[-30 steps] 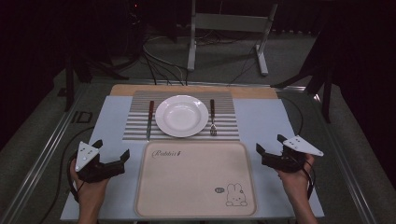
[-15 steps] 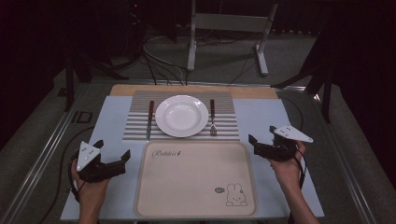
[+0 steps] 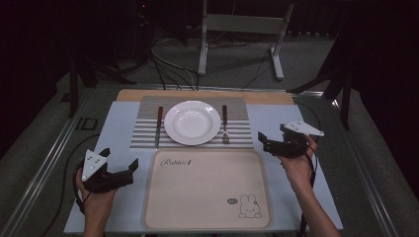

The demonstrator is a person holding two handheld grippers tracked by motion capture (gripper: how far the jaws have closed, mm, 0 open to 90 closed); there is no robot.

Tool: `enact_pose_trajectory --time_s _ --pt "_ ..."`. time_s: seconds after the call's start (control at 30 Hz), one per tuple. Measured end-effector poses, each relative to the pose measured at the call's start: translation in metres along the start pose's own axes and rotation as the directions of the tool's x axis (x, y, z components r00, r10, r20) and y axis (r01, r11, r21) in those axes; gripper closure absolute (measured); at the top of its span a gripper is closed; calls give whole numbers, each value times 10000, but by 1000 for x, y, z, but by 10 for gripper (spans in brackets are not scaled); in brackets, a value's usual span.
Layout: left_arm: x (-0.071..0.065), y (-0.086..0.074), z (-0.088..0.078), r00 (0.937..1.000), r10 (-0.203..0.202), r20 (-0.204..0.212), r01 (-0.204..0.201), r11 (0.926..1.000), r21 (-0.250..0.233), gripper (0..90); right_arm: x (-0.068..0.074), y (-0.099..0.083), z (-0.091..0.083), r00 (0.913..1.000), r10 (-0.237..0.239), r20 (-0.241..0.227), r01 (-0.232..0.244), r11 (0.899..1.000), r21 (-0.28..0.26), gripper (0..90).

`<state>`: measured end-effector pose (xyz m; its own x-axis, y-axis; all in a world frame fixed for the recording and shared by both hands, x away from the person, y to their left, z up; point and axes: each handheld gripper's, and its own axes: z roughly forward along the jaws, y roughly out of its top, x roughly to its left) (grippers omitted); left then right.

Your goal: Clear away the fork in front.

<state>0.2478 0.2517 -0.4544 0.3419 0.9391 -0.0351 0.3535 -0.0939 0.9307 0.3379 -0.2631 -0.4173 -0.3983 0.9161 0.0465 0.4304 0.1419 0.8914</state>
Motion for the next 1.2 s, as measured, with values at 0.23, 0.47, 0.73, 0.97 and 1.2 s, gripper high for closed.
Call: enact_pose_trajectory --time_s 0.23,0.47,0.73,0.97,1.2 --pt "0 0 0 10000 12 10 -12 10000 6 0 4 11 10 9997 -236 78 235 9996 123 108" --pt "0 -1 1 10000 -4 16 4 10000 16 0 9 23 25 9996 -279 98 276 9993 258 108" --pt "0 -1 2 10000 18 -12 -18 10000 44 0 13 34 38 9998 -135 112 131 9993 351 108" --pt "1 -1 3 10000 1 5 -1 10000 30 0 16 45 48 9998 -107 166 100 9993 373 108" --pt "2 -1 3 10000 -12 -36 12 10000 19 0 19 60 62 9992 -222 333 205 9985 503 108"
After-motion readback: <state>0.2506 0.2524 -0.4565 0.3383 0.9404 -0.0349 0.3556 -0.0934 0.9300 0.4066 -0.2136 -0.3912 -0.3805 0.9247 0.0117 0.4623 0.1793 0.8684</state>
